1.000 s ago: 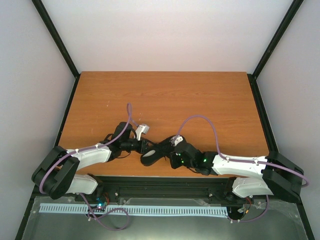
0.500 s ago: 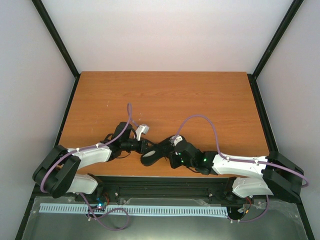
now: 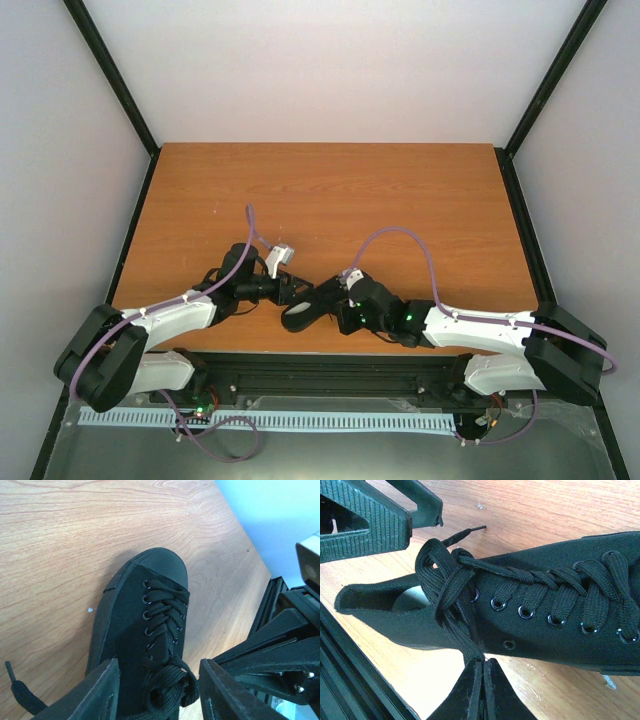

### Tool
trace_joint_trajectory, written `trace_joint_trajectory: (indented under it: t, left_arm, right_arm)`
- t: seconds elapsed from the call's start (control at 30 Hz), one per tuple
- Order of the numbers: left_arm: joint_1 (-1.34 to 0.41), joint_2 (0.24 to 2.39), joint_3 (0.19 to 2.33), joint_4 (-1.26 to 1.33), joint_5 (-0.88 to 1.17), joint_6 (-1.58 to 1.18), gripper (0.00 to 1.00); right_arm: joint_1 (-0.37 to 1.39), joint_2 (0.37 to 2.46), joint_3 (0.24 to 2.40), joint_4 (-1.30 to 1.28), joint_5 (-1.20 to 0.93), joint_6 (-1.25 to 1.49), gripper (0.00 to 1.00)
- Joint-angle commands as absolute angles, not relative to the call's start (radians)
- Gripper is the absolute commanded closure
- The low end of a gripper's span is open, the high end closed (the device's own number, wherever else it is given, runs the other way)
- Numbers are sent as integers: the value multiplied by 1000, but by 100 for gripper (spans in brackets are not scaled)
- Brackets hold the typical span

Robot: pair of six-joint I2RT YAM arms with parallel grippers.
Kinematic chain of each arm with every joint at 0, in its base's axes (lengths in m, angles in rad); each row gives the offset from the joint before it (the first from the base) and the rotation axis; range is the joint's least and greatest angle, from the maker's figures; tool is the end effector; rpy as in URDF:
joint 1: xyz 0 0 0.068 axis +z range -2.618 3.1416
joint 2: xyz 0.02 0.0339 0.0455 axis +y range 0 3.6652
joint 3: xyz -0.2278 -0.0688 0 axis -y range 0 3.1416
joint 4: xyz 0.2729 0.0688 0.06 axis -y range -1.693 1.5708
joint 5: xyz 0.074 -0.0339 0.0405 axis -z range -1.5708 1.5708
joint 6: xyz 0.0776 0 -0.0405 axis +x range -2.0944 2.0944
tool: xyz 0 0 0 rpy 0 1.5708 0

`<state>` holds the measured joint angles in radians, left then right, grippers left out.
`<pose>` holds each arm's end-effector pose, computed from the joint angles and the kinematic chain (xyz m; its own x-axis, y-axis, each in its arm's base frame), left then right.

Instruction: Tie the shoes

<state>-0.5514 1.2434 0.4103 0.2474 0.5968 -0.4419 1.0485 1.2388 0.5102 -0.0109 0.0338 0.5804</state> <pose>0.2240 -0.1890 0.0912 -0.7815 0.0654 -0.6204 0.5509 0.5389 -0.6372 0.1526 0.2598 0.0898 -0.7493 -0.2032 -0.6303 -0.5296 0.7553 0.3861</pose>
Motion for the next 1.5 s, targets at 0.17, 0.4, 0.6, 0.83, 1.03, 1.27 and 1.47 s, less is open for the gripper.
trace_joint_trajectory:
  t: [0.17, 0.4, 0.6, 0.83, 1.03, 1.27, 1.47]
  left_arm:
    - [-545, 1288, 420, 298, 678, -424, 52]
    - [-545, 1306, 416, 277, 659, -432, 57]
    - [-544, 1294, 404, 263, 645, -440, 68]
    - [-546, 1280, 396, 242, 628, -441, 77]
    - [-546, 1265, 406, 224, 580, -443, 98]
    - [-545, 1261, 436, 166, 481, -439, 99]
    - [-545, 1264, 457, 123, 395, -437, 99]
  right_arm:
    - [1042, 1244, 523, -1, 30, 572, 97]
    - [1040, 1229, 530, -9, 46, 573, 97]
    - [1027, 1216, 557, -23, 58, 564, 97]
    - [1001, 1227, 596, -25, 53, 543, 97]
    - [975, 1255, 618, -17, 47, 541, 97]
    - [919, 1297, 632, -13, 15, 569, 97]
    - [875, 1320, 625, -5, -14, 596, 97]
